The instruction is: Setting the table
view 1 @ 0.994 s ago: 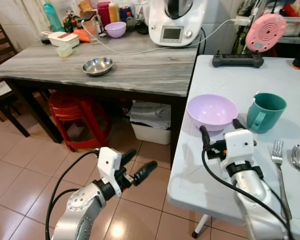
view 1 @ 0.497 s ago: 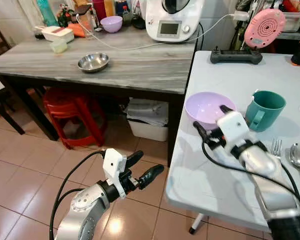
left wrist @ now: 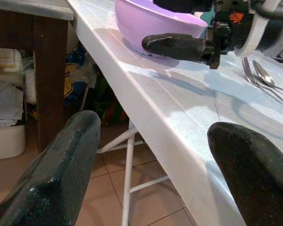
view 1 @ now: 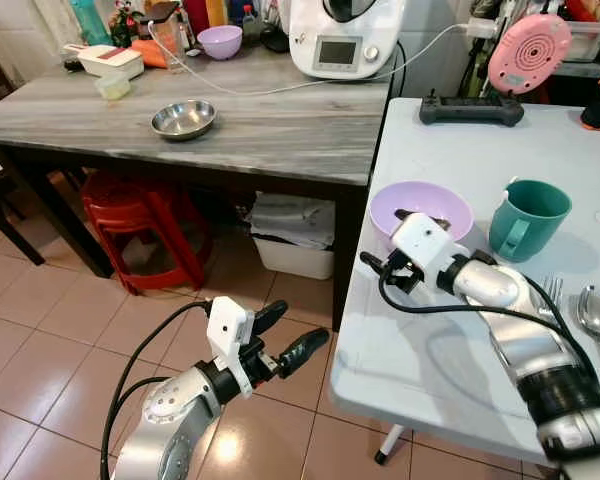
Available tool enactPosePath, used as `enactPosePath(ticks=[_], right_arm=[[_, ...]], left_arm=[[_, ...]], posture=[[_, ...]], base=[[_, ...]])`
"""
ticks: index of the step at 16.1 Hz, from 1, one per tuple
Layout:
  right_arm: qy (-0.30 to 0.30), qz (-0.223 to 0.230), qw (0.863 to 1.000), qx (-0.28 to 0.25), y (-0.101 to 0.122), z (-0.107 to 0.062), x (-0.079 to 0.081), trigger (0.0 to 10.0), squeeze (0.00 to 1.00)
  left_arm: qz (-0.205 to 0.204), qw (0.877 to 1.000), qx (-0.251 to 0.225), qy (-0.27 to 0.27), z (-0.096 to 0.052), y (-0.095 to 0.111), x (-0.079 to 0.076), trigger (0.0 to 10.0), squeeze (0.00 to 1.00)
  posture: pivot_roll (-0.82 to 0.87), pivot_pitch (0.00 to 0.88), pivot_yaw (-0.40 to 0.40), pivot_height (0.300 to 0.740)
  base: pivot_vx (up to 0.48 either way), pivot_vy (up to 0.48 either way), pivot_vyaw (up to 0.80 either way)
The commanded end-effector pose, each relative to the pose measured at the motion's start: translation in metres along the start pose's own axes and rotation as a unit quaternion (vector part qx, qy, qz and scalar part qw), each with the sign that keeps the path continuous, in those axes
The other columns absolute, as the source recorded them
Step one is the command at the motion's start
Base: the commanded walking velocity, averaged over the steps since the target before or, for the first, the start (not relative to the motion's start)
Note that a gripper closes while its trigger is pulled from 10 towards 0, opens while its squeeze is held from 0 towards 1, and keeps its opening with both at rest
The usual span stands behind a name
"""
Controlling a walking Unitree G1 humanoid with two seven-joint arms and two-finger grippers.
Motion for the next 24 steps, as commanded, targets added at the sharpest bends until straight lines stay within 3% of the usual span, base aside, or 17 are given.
enactPosePath(ticks=[1,8,13,18,24], right_arm=[[0.011,-0.034,0.999,0.000,0.002,0.003,-0.001,0.0,0.00],[0.022,-0.030,0.999,0.028,-0.016,0.004,0.001,0.0,0.00],[-0.001,0.007,1.000,0.022,-0.016,0.000,-0.001,0.0,0.00],[-0.001,0.006,1.000,0.019,-0.018,-0.006,0.003,0.0,0.00],[-0.012,0.000,1.000,0.024,-0.018,-0.009,-0.003,0.0,0.00]], left_arm=[[0.010,1.000,0.004,0.008,-0.002,0.000,0.003,10.0,0.00],[0.014,1.000,0.000,-0.001,-0.002,0.001,0.001,10.0,0.00],[0.009,1.000,0.000,-0.020,-0.003,0.002,-0.001,10.0,0.00],[0.015,0.999,-0.004,-0.031,-0.003,0.005,-0.002,10.0,0.00],[0.073,0.996,-0.049,-0.010,0.003,0.025,0.005,10.0,0.00]], posture=[[-0.08,0.069,0.087,0.740],[-0.07,0.060,0.090,0.740],[-0.08,0.059,0.098,0.740],[-0.08,0.062,0.104,0.740],[-0.08,0.055,0.102,0.740]], base=[[0.000,0.000,0.00],[0.000,0.000,0.00],[0.000,0.000,0.00],[0.000,0.000,0.00],[0.000,0.000,0.00]])
Point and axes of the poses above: a point about 5 cm out from each wrist's last joint towards the gripper, its own z axis pointing out of the wrist towards the gripper, its own y axis along the axis of the wrist's last joint, x = y × z, the point moved 1 cm from there along z, pointing out of the wrist towards the gripper, and after that the axes turned 3 degrees about z, right-handed, at the moved point
